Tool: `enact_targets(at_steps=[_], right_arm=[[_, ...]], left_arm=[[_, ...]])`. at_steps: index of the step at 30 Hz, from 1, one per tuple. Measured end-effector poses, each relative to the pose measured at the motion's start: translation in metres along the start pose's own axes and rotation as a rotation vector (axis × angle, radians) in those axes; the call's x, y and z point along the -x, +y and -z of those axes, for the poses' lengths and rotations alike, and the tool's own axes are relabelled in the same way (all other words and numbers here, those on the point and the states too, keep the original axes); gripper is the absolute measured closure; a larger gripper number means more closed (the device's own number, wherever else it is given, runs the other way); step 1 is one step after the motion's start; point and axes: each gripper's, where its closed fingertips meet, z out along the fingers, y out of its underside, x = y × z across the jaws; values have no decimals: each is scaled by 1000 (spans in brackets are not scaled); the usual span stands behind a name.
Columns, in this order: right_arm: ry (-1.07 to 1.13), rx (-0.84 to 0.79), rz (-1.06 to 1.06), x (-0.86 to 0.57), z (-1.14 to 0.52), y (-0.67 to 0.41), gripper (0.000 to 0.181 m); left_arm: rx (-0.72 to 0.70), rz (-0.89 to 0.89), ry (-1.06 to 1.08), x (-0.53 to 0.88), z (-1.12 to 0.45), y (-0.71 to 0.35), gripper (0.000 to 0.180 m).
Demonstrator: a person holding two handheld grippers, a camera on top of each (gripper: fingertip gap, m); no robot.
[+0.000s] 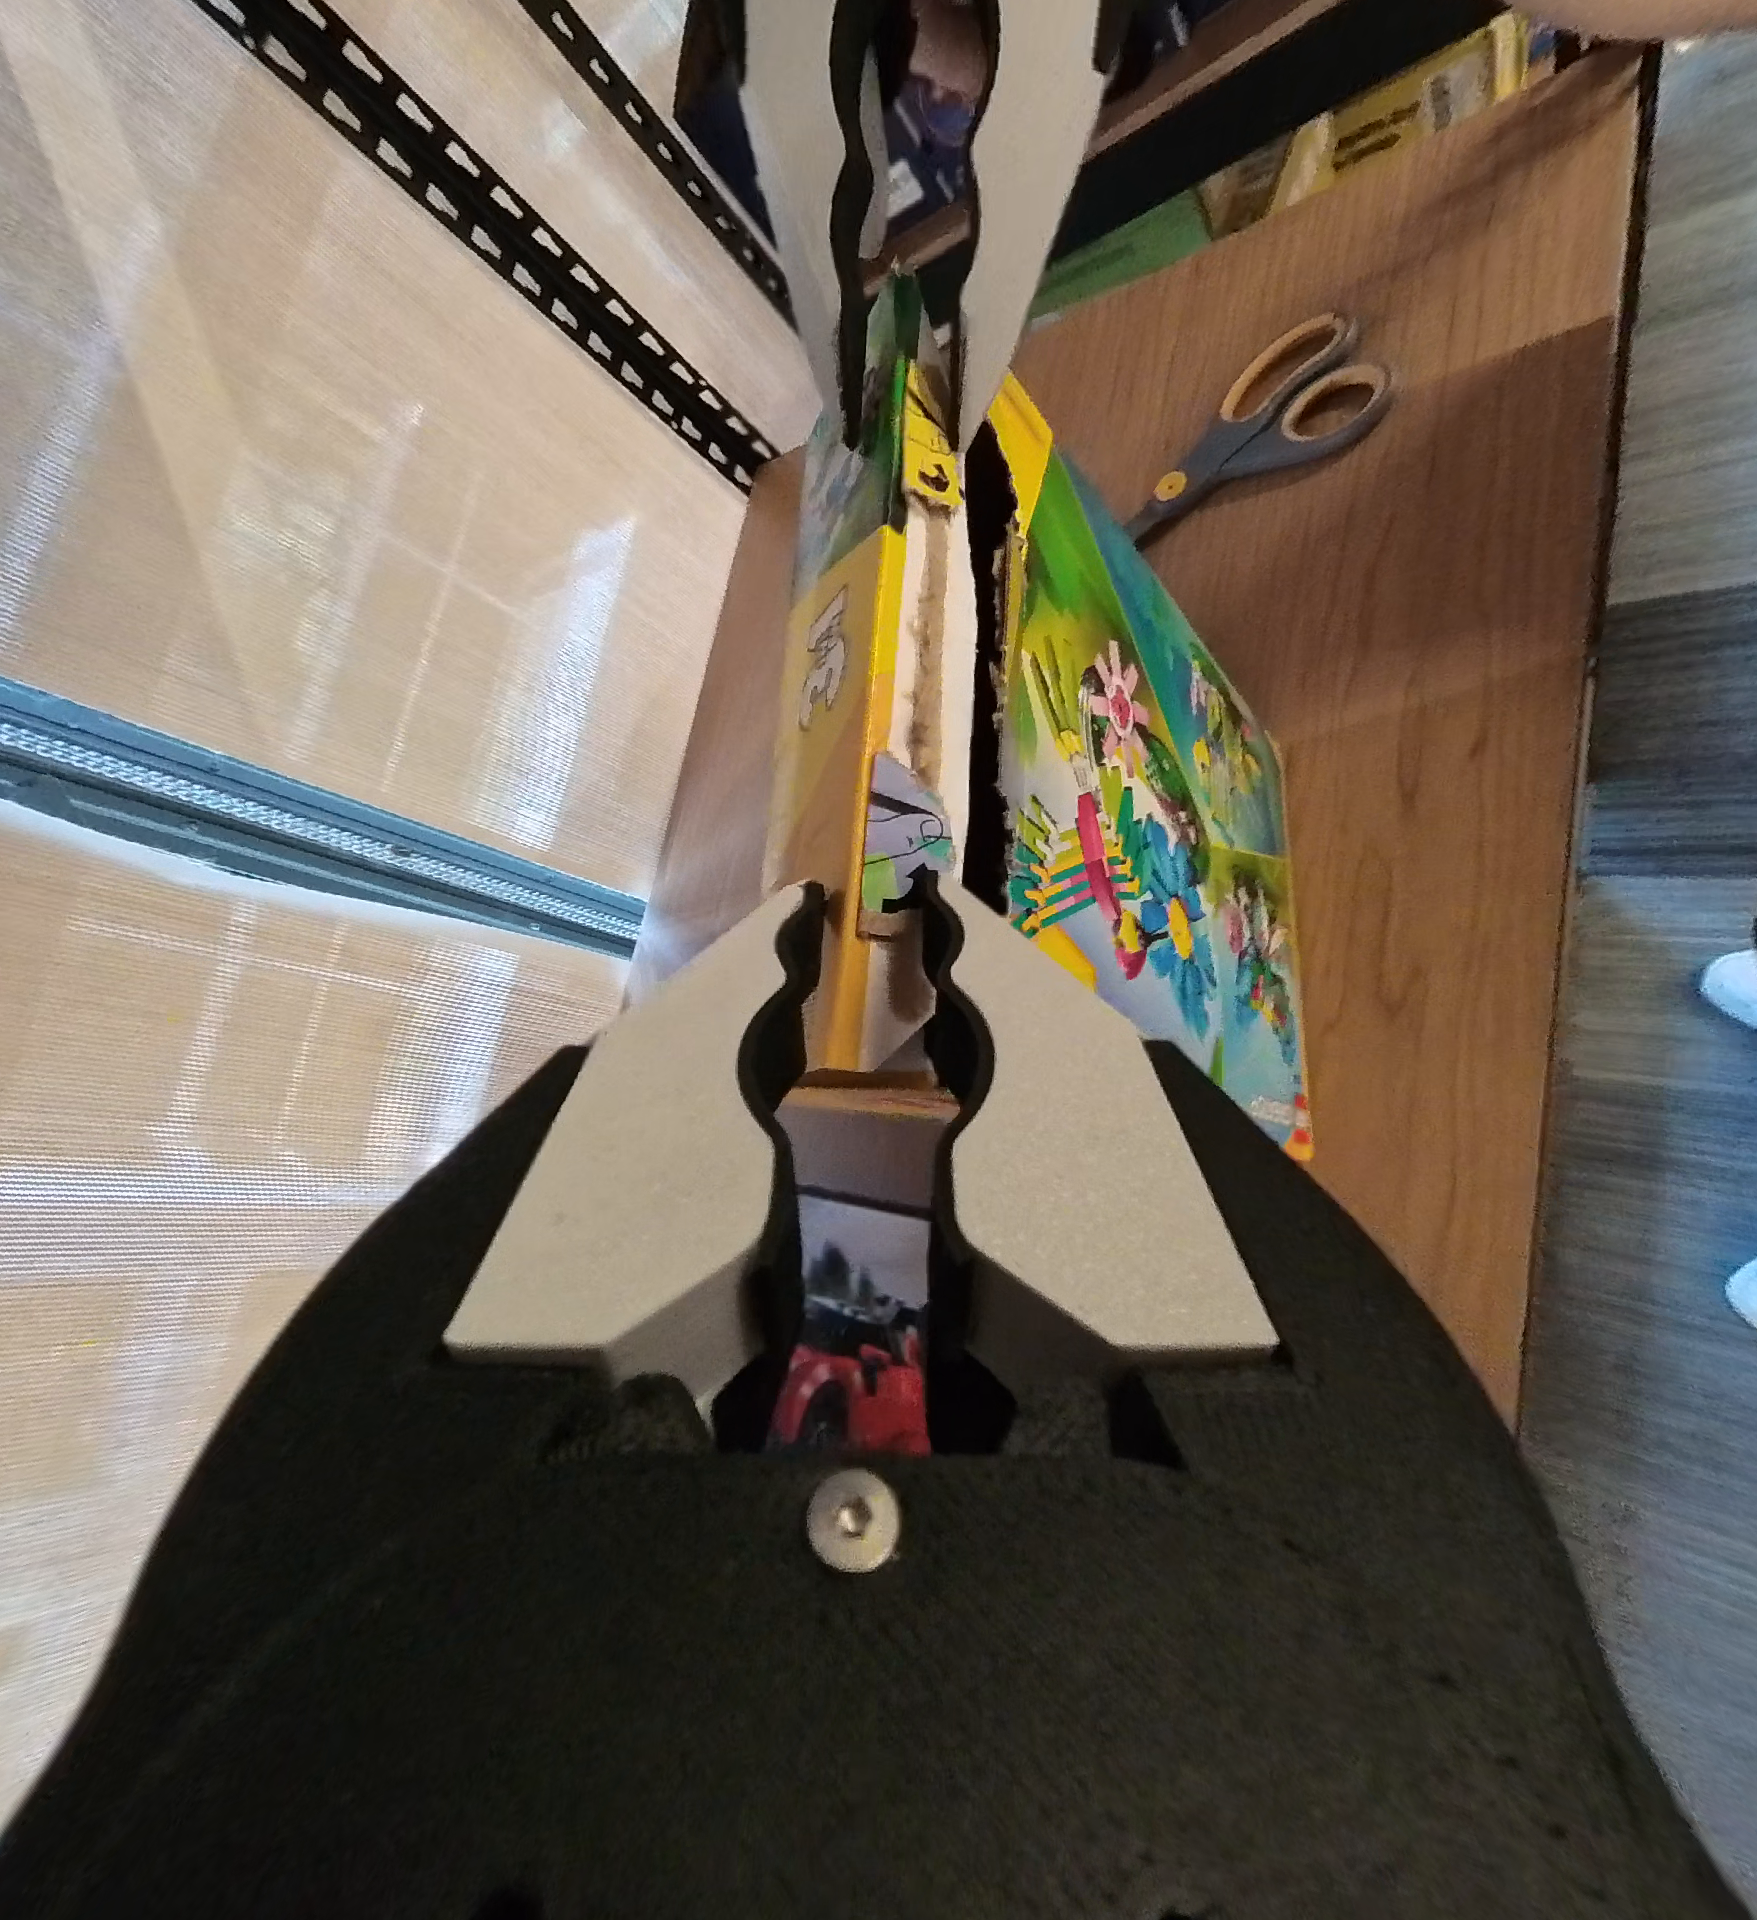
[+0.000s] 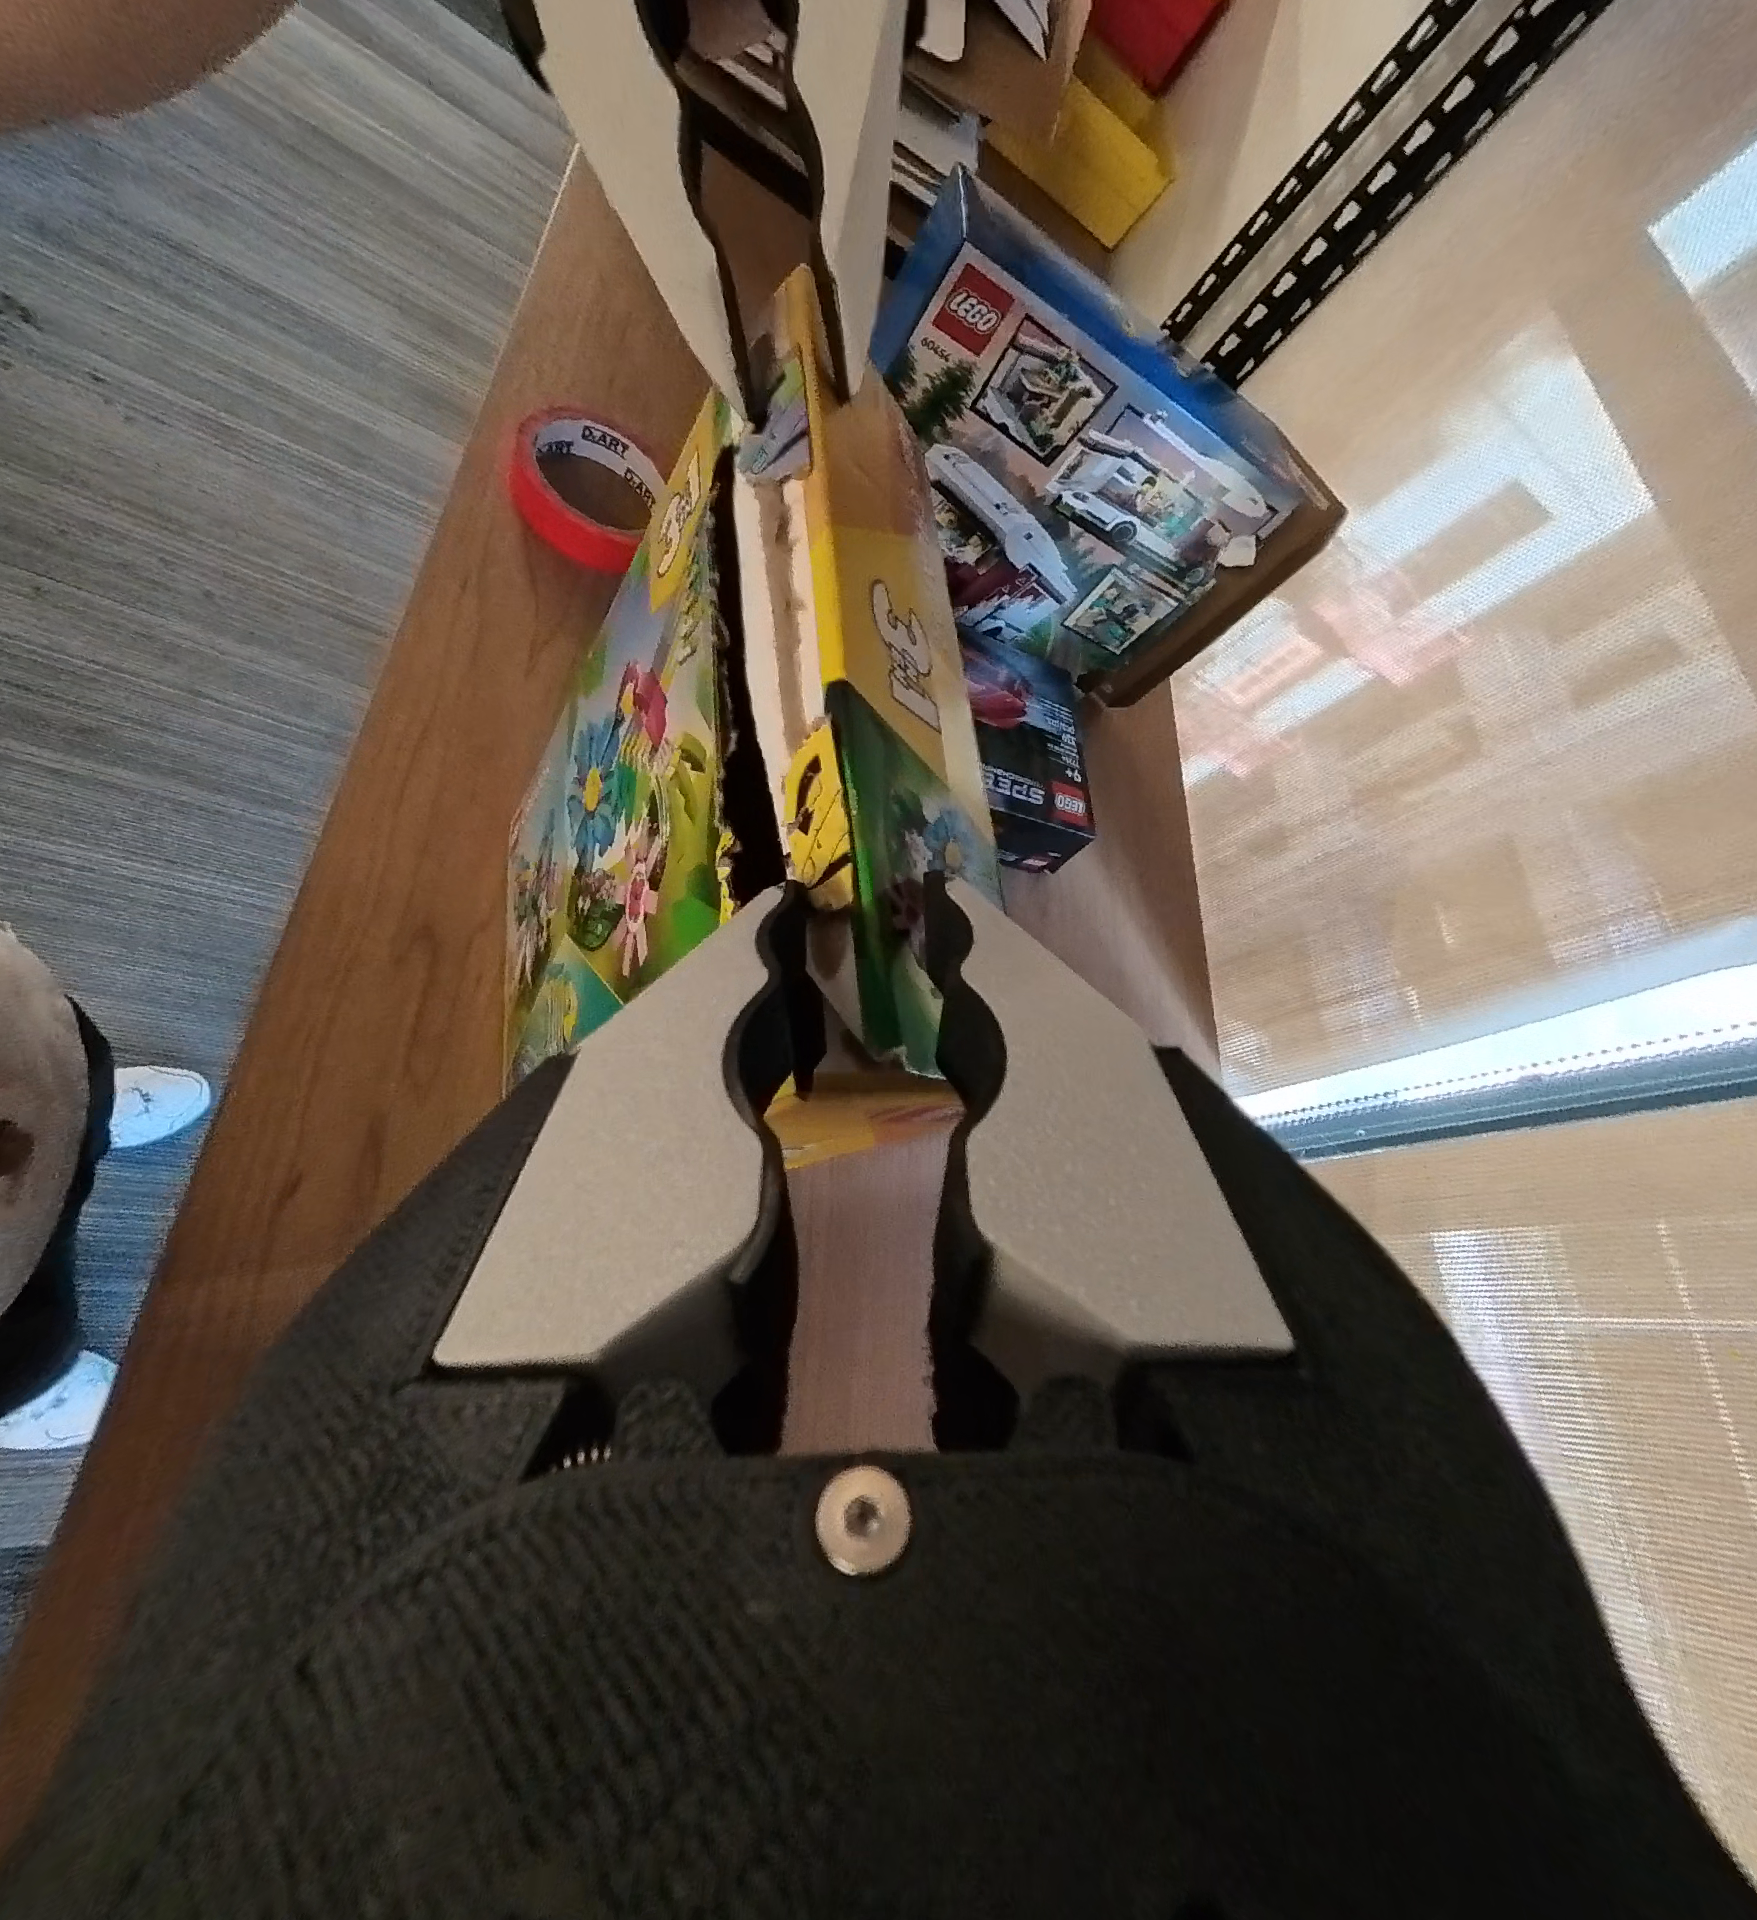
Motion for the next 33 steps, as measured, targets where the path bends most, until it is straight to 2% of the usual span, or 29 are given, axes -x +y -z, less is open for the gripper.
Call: enact_targets(at_steps=[4, 9, 12, 15, 18, 24, 31, 33], right_arm=[[-14, 6, -79, -3, 0, 0, 160], [-24, 3, -119, -5, -1, 0, 160], [-39, -2, -142, -6, 0, 0, 160], [-38, 3, -153, -8, -1, 1, 160], [-36, 8, -150, -7, -1, 1, 160], [-46, 13, -124, -3, 2, 0, 160], [10, 67, -53, -3, -3, 6, 160], [22, 70, -18, 1, -2, 6, 160]], left_arm=[[46, -70, -71, 9, 0, 3, 170], [62, -145, -144, 14, -2, 6, 171], [24, -113, -141, 16, 4, 6, 173], [6, -42, -77, 13, 5, 9, 162], [48, -22, -63, 12, 0, 20, 154], [-25, -10, -43, 9, 1, 13, 162], [19, -73, -84, 8, -3, 16, 161], [-34, -53, -85, 8, 0, 6, 164]])
